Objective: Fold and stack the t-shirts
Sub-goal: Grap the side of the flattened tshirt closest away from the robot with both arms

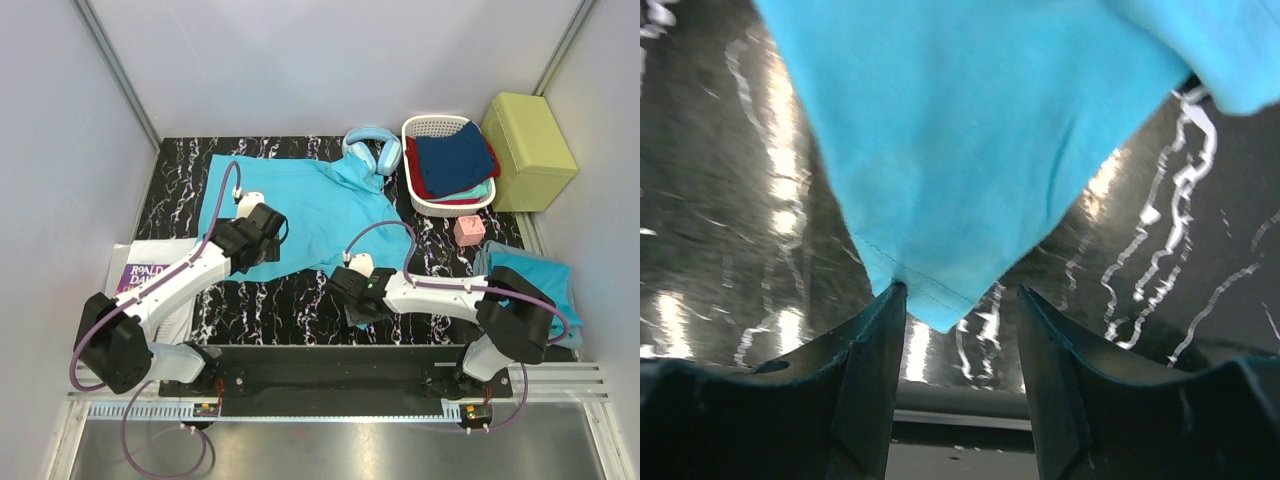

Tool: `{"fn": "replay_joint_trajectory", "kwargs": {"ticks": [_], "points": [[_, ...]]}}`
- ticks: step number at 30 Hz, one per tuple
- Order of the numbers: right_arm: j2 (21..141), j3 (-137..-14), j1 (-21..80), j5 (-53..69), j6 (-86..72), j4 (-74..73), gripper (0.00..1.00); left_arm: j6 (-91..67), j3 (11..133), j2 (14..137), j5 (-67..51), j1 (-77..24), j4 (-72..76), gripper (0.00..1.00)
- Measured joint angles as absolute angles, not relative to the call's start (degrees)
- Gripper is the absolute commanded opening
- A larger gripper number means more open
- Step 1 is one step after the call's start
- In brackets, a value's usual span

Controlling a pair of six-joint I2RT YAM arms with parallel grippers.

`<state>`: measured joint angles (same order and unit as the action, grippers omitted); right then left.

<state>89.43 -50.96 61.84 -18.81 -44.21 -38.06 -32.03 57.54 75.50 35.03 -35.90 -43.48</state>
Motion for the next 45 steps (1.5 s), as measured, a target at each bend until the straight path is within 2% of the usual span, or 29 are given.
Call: {"fn": "replay_joint_trajectory", "kwargs": {"ticks": [17,33,34,38,45], "points": [[91.13,-58.17,61.91,-18.98,-43.46,-37.15,0.53,-32.10,55.33,73.49,34.83,-36.21,-43.81,0.99],[93.62,-54.89,63.75,-15.88,-44.38,-36.23,0.29,-32.29,55.33,73.58,34.76,-36.29,-43.86,0.99],[93.73,-54.85,63.75,-15.81,-44.47,-36.21,0.26,-32.40,55.33,73.58,34.74,-36.29,-43.86,0.99],[93.73,-54.61,63.75,-15.75,-44.93,-36.18,0.00,-32.67,55.33,73.60,34.65,-36.29,-43.86,0.99],[92.86,-54.28,63.77,-17.08,-46.61,-38.61,0.00,-33.17,55.33,73.60,34.46,-36.32,-43.90,0.99]]}}
